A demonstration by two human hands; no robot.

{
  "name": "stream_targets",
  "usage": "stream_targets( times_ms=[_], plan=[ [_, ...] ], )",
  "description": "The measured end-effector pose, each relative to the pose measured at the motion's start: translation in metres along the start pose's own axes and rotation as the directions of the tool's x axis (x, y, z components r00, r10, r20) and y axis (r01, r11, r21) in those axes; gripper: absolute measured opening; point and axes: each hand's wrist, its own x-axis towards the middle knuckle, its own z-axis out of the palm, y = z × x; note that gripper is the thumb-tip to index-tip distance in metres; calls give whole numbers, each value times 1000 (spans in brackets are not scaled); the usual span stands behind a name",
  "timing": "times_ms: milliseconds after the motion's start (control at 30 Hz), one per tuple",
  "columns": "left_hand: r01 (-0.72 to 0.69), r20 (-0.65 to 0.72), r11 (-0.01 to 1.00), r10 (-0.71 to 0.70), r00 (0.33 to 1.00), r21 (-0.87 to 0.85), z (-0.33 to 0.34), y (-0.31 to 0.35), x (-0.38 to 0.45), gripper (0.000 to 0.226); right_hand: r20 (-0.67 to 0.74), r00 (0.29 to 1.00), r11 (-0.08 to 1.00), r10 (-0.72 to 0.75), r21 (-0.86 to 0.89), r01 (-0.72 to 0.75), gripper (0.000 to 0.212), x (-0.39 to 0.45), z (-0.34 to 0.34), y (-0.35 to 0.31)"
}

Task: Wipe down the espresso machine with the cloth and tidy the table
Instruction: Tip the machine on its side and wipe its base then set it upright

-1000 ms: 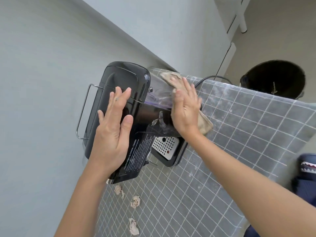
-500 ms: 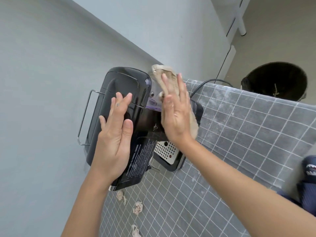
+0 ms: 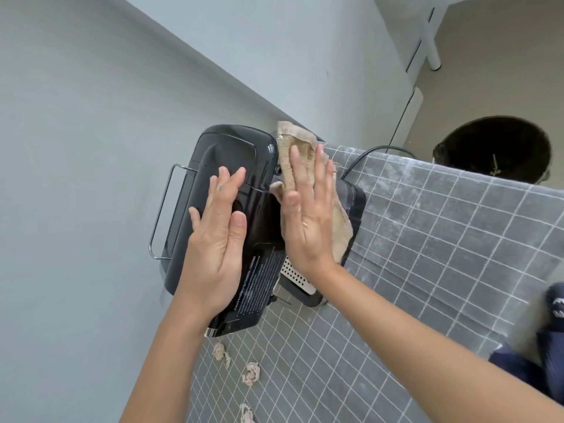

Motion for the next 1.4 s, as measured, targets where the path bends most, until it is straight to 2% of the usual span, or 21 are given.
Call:
stream_targets(
  times_ms=[133,200,267,300,333,367,400,433,467,533,633,700,767,833,933,967,1000,1100,1200,1300,1400],
  plan=[
    [-6,-6,1000,6,1000,9,0,1,-2,47,50,987,988,152,27,-153,47,-5,-32,31],
    [-8,-11,1000,8,1000,11,0,2,-1,47,31,964,953,265,143,-267,27,-11,-59,35],
    [-14,-16,1000,14,1000,11,0,2,-1,47,60,931,900,359,242,-362,26,-15,-88,34],
    [-16,-19,1000,16,1000,11,0,2,-1,47,95,915,894,392,195,-403,27,-17,-102,37],
    [-16,-20,1000,16,1000,9,0,2,-1,47,106,905,910,413,6,-415,26,-18,-114,41],
    [-14,-19,1000,14,1000,4,-1,1,-1,47,60,908,880,414,-284,-382,27,-19,-124,48],
    [-10,-15,1000,10,1000,-3,-1,1,-1,47,-3,933,780,361,-547,-304,36,-20,-133,56],
    [-8,-11,1000,8,1000,-10,-1,1,-2,47,-32,960,685,277,-695,-221,46,-22,-139,62],
    [-8,-9,1000,8,1000,-14,-1,0,-2,47,0,979,628,203,-767,-130,52,-23,-141,67],
    [-12,-11,1000,12,1000,-19,-1,0,-1,47,217,960,526,178,-845,93,59,-27,-137,77],
    [-18,-1,1000,18,1000,-21,-1,-1,0,47,377,850,319,367,-910,266,80,-35,-130,107],
    [-24,24,999,25,999,-38,-4,-4,0,47,424,833,277,354,-899,340,64,-37,-132,120],
    [-38,69,998,41,997,-44,-8,-8,1,48,487,837,320,249,-857,403,37,-37,-136,126],
    [-51,96,998,54,994,-31,-11,-12,1,50,477,864,491,162,-798,349,30,-40,-140,125],
    [-48,79,997,53,995,-66,-10,-13,1,49,212,961,873,178,-485,-54,22,-40,-132,87],
    [-46,71,996,52,996,-74,-8,-13,0,48,104,978,945,183,-291,-146,20,-39,-122,64],
    [-48,65,996,53,996,-76,-7,-13,0,48,32,989,982,144,-130,-139,23,-40,-108,38],
    [-59,56,994,64,996,-91,-6,-17,-1,52,-4,999,988,-31,150,32,40,-40,-52,-27],
    [-70,53,991,76,996,-113,-6,-20,0,62,-36,995,995,-91,46,93,60,-25,4,-50],
    [-58,55,991,65,996,-122,-6,-20,3,61,-168,985,998,43,41,-36,60,3,18,-32],
    [-56,61,991,64,996,-122,-5,-18,3,52,-259,892,928,372,121,-352,58,11,12,13]
  ],
)
